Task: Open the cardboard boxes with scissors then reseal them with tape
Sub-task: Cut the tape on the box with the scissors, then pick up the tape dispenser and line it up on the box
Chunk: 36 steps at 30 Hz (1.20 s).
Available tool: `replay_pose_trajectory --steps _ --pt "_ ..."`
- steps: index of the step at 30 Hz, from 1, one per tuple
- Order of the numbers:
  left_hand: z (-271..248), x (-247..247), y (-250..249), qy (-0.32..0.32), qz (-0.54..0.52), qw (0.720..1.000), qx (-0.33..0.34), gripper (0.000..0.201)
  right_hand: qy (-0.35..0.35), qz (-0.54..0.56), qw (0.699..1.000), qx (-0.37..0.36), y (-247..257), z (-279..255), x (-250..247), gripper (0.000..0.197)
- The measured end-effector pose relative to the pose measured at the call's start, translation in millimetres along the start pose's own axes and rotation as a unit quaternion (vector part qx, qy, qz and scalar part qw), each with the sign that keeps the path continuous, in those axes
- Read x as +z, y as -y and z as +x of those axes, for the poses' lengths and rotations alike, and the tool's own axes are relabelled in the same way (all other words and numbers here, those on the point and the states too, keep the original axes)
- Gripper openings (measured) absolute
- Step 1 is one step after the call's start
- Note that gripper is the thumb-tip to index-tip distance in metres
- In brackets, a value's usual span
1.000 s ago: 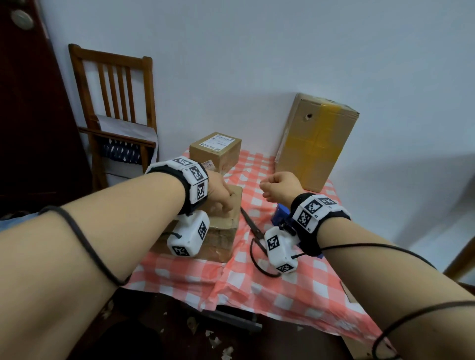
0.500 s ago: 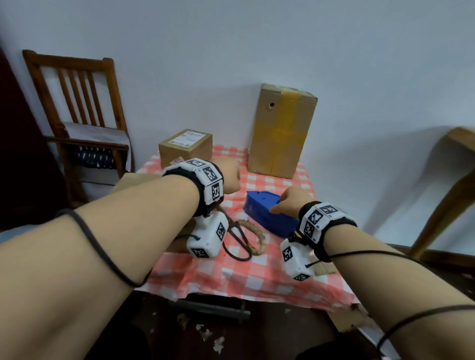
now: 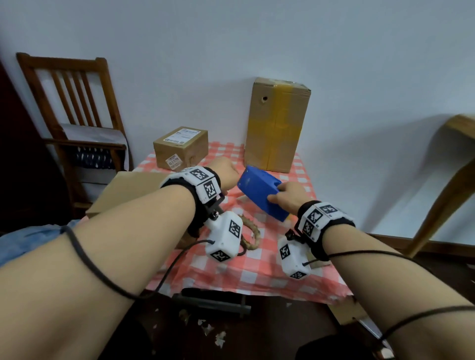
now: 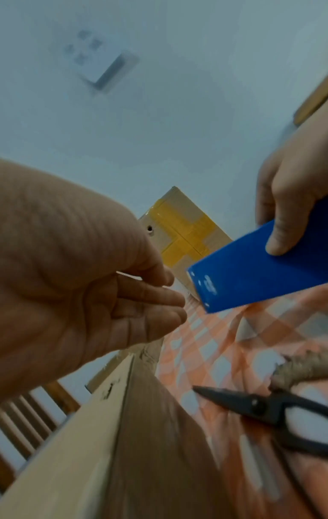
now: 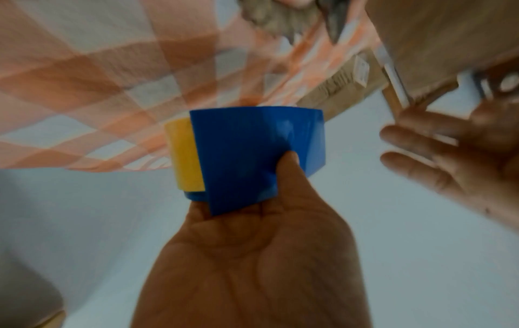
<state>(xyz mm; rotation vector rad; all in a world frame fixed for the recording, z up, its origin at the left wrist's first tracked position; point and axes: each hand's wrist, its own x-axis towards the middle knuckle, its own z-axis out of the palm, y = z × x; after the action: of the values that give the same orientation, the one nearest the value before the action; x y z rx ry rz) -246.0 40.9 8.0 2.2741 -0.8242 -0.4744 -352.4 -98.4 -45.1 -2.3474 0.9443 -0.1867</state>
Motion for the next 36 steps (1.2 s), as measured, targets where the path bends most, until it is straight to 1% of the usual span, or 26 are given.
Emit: replay_pose_trajectory --steps 1,2,4,6,7,8,11,12,13,14,16,19,22,24,27,29,32,34,35,36 --pt "0 -1 -1 -0.006 -0.041 0.999 -0.012 0.018 -0.022 0.072 0.997 0.013 2 -2 -6 0.016" --pt "1 -2 -1 -0.015 -0.079 0.996 -0.024 0.017 -0.045 0.149 0.987 0.028 4 -4 -11 0.018" --pt "1 -4 -2 -0.023 -0.142 0.988 -0.048 0.025 -0.075 0.28 0.956 0.048 7 -11 -20 0.02" --pt "-4 -7 -4 -0.013 -0.213 0.973 -0.089 0.026 -0.077 0.359 0.928 0.06 9 -15 -23 0.024" --pt "-6 -9 -4 0.002 -0.234 0.966 -0.112 0.031 -0.075 0.389 0.916 0.063 10 -17 -23 0.03" --pt "-7 -10 -2 0.024 -0.244 0.961 -0.131 0.043 -0.073 0.409 0.908 0.063 11 -17 -23 0.036" --pt "-9 -12 1 0.103 -0.256 0.947 -0.164 0.081 -0.049 0.426 0.902 0.053 14 -20 -26 0.047" --pt "-11 -13 1 0.118 -0.263 0.943 -0.167 0.09 -0.041 0.428 0.902 0.049 16 -22 -27 0.048" --pt "-13 -13 0 0.128 -0.269 0.941 -0.162 0.094 -0.032 0.43 0.901 0.044 18 -24 -28 0.049" --pt "-16 -14 -2 0.136 -0.274 0.94 -0.153 0.093 -0.026 0.43 0.901 0.04 19 -26 -29 0.049" --pt "-21 -14 -6 0.136 -0.285 0.939 -0.132 0.083 -0.02 0.429 0.902 0.035 22 -29 -30 0.049" --pt "-25 -17 -6 0.126 -0.297 0.94 -0.114 0.058 -0.016 0.437 0.899 0.034 21 -27 -30 0.046" --pt "-30 -19 -7 0.118 -0.326 0.933 -0.093 0.03 -0.006 0.436 0.899 0.037 21 -26 -30 0.052" --pt "-34 -20 -10 0.092 -0.363 0.924 -0.082 0.023 0.0 0.432 0.901 0.038 21 -27 -30 0.053" --pt "-39 -22 -12 0.079 -0.382 0.916 -0.088 0.031 0.008 0.439 0.898 0.028 25 -26 -29 0.055" --pt "-42 -25 -13 0.072 -0.411 0.903 -0.1 0.036 0.007 0.444 0.896 0.023 28 -27 -29 0.054" --pt "-39 -33 -11 0.049 -0.453 0.883 -0.115 0.055 0.0 0.441 0.897 0.031 27 -27 -30 0.055" --pt "-38 -39 -9 0.055 -0.467 0.874 -0.123 0.071 0.008 0.436 0.899 0.034 24 -26 -31 0.057" --pt "-37 -41 -9 0.061 -0.459 0.878 -0.124 0.075 0.008 0.429 0.903 0.034 23 -27 -31 0.056" --pt "-37 -43 -9 0.066 -0.444 0.885 -0.121 0.071 0.005 0.423 0.906 0.034 23 -27 -31 0.054"
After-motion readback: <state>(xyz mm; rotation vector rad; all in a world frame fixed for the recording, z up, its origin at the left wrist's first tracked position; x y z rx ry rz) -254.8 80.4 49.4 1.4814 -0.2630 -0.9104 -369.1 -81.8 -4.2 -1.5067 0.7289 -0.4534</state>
